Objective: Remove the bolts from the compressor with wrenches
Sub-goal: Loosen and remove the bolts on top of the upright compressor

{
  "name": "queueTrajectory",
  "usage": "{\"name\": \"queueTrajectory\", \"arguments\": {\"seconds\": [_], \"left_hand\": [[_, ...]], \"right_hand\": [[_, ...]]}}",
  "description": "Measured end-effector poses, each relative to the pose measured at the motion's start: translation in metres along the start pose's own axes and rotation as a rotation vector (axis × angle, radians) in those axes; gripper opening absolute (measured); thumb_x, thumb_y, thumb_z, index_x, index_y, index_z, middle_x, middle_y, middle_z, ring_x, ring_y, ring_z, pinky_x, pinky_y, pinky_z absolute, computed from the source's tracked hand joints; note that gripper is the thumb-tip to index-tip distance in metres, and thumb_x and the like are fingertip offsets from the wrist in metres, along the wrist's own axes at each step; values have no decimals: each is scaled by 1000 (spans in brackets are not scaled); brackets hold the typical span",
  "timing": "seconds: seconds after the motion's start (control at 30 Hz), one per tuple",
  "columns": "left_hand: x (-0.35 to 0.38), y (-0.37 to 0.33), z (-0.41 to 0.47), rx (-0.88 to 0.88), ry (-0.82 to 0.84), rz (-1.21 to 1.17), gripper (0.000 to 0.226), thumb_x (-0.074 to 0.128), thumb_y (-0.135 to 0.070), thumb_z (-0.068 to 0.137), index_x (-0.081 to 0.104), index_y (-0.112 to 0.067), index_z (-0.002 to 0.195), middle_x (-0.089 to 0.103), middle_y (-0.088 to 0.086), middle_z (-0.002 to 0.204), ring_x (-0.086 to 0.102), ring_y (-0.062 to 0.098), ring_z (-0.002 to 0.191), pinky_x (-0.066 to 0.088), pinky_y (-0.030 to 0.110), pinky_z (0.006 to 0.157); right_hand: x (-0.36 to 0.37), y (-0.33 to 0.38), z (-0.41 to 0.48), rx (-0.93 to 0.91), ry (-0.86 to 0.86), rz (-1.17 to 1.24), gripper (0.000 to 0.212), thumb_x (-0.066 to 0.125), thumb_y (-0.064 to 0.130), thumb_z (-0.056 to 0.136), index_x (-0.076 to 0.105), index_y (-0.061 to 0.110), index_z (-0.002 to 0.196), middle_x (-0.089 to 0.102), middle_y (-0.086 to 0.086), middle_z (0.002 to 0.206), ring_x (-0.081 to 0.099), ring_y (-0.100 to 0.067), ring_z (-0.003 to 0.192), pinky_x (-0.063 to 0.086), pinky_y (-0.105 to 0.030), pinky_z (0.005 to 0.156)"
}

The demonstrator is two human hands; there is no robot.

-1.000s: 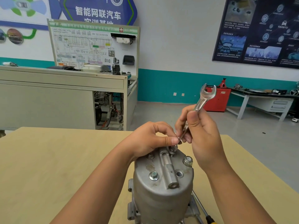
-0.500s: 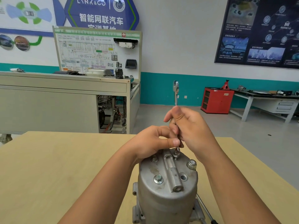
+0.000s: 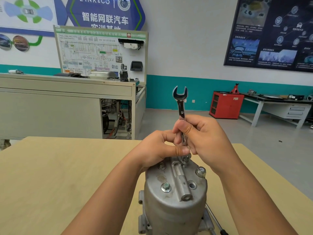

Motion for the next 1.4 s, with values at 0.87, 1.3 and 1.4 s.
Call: {"name": "queueTrajectory", "arguments": {"seconds": [0.87,1.3,1.4], "left_hand": [[-2,0,2,-24,-33,72,13,75,-9,75,68,-2,83,63,6,87,55,11,80,42,20,77],[3,-3,1,4,-5,17,33,75,-11,75,67,-34,52,64,-24,75,59,-8,77,43,12,79],[2,-3,1,18,3,46,38,73,-7,77,63,-33,51,63,-17,72,58,-1,76,41,16,82]], "right_hand": [[7,-7,5,41,12,-135,21,49,30,95,53,26,75,53,17,53,47,1,52,38,-27,61],[-1,-1,-7,-23,46,28,26,48,27,94,67,18,78,57,-3,59,50,1,46,37,-5,52],[0,-2,-10,-29,34,89,29,47,33,93,62,18,73,53,3,54,44,0,46,36,-6,52]]}}
Point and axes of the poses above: each hand's wrist, its own z-axis towards the middle knuckle, its own x-axis out of the palm, y = z × x, the point moved 9 cm from there along z, towards the middle knuckle
